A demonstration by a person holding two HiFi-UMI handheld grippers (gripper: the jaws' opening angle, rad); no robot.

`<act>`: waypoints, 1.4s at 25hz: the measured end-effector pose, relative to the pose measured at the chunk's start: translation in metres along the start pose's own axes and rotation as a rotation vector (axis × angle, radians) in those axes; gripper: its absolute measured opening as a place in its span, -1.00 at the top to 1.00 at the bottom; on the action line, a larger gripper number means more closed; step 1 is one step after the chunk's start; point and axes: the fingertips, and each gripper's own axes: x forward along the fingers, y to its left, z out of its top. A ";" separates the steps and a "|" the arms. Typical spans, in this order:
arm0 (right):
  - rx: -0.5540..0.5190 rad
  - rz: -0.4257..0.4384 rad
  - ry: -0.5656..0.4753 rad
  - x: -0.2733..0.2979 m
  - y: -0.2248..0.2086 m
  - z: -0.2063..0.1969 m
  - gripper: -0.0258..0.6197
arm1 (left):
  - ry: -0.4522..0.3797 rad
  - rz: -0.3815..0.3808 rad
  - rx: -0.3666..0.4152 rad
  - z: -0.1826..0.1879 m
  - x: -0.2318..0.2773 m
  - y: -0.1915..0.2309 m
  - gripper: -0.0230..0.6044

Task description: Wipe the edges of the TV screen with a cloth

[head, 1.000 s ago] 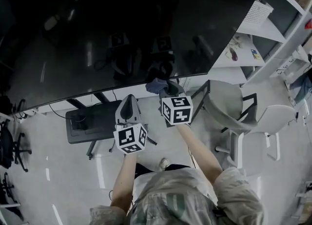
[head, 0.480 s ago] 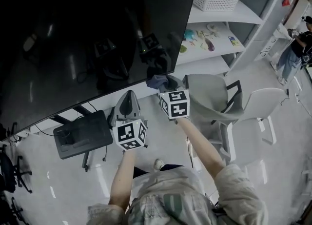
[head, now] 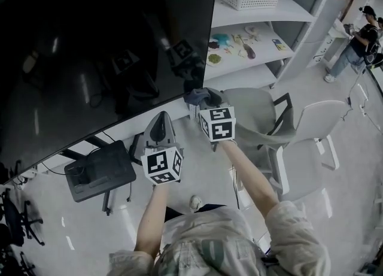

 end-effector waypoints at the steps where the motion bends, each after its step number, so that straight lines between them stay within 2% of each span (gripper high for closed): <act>1: -0.013 -0.004 -0.001 0.000 -0.003 0.000 0.73 | -0.001 0.000 -0.001 0.000 0.001 -0.001 0.88; 8: -0.026 -0.027 0.002 -0.001 -0.012 -0.001 0.73 | -0.008 -0.002 -0.006 0.001 0.005 -0.001 0.88; 12: 0.029 -0.017 0.008 -0.014 -0.001 -0.002 0.73 | -0.010 -0.006 -0.001 0.009 0.003 0.000 0.88; 16: 0.068 0.025 -0.035 -0.044 0.032 0.005 0.73 | -0.011 0.048 -0.002 0.025 -0.017 0.013 0.88; 21: 0.078 0.091 -0.177 -0.088 0.087 0.052 0.73 | -0.029 0.094 0.005 0.053 -0.059 0.026 0.88; 24: 0.047 0.142 -0.256 -0.116 0.127 0.079 0.73 | -0.035 0.110 -0.021 0.067 -0.092 0.031 0.88; 27: 0.001 0.188 -0.320 -0.140 0.162 0.097 0.72 | -0.033 0.127 -0.001 0.077 -0.123 0.037 0.88; 35: -0.085 0.281 -0.372 -0.179 0.221 0.100 0.72 | -0.098 0.209 0.054 0.109 -0.176 0.049 0.88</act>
